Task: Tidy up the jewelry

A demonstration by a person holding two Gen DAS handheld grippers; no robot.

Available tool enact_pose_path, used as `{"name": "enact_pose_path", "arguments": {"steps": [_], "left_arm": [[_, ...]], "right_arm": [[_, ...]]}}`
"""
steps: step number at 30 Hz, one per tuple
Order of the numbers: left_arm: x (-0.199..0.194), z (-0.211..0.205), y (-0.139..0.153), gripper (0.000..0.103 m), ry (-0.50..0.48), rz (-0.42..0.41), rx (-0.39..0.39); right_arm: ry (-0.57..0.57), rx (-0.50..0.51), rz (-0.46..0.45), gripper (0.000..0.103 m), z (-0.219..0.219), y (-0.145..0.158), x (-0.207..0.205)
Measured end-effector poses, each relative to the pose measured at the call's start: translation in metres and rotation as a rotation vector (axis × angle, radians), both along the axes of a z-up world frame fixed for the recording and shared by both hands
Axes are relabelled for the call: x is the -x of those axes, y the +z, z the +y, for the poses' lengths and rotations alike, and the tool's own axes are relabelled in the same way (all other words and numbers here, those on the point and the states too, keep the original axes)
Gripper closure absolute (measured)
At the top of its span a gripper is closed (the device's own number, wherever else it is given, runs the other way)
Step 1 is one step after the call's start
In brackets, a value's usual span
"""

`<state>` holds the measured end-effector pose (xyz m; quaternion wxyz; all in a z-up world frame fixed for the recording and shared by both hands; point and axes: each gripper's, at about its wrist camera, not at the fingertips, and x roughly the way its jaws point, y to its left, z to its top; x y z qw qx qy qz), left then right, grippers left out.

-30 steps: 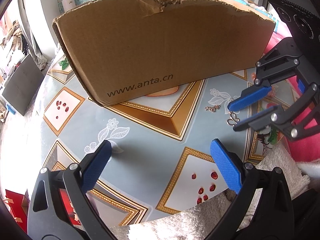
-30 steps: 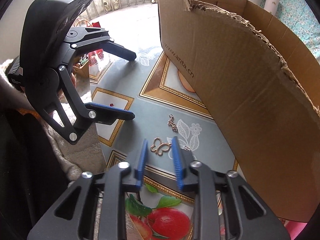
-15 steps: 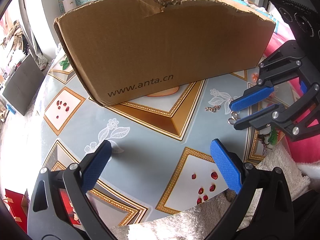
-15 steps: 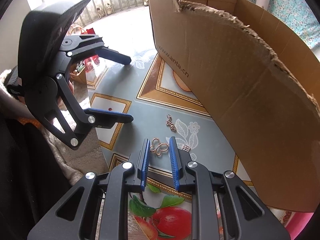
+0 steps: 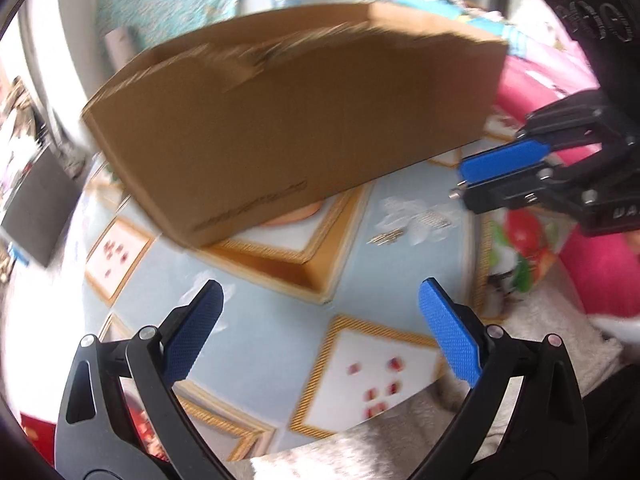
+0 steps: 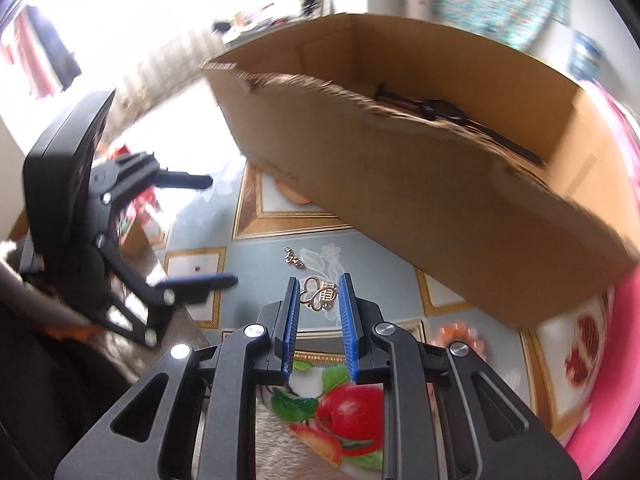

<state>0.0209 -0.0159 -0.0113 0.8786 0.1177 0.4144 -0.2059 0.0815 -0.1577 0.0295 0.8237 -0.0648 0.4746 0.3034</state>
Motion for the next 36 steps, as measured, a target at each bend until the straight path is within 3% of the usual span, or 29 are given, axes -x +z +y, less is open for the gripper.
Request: {"name": "enact_pose_path", "arguments": {"steps": [3, 8, 10, 15, 19, 25, 30, 36], "left_arm": [[0.000, -0.015, 0.005, 0.028, -0.057, -0.012, 0.028], [-0.014, -0.031, 0.001, 0.059, -0.098, 0.009, 0.009], [-0.020, -0.034, -0.003, 0.068, -0.108, 0.024, 0.000], [-0.026, -0.039, -0.006, 0.073, -0.111, 0.042, -0.014], [-0.026, -0.047, -0.006, 0.100, -0.127, 0.034, -0.033], [-0.027, -0.043, -0.003, 0.102, -0.123, 0.045, -0.007], [-0.019, -0.023, 0.016, 0.102, -0.112, 0.069, 0.093], [-0.009, -0.001, 0.078, 0.102, -0.154, 0.030, 0.263]], "right_arm": [[-0.057, -0.032, 0.004, 0.083, -0.006, -0.001, 0.007], [-0.088, -0.061, 0.010, 0.083, -0.011, -0.004, 0.008], [-0.093, -0.073, 0.008, 0.083, -0.013, -0.003, 0.008], [-0.102, -0.091, 0.004, 0.083, -0.017, -0.003, 0.009], [-0.109, -0.104, 0.002, 0.083, -0.019, -0.004, 0.009], [-0.117, -0.119, -0.015, 0.083, -0.025, 0.006, 0.016], [-0.107, -0.131, -0.044, 0.083, -0.027, 0.020, 0.023], [-0.061, -0.201, -0.123, 0.083, -0.029, 0.062, 0.029]]}}
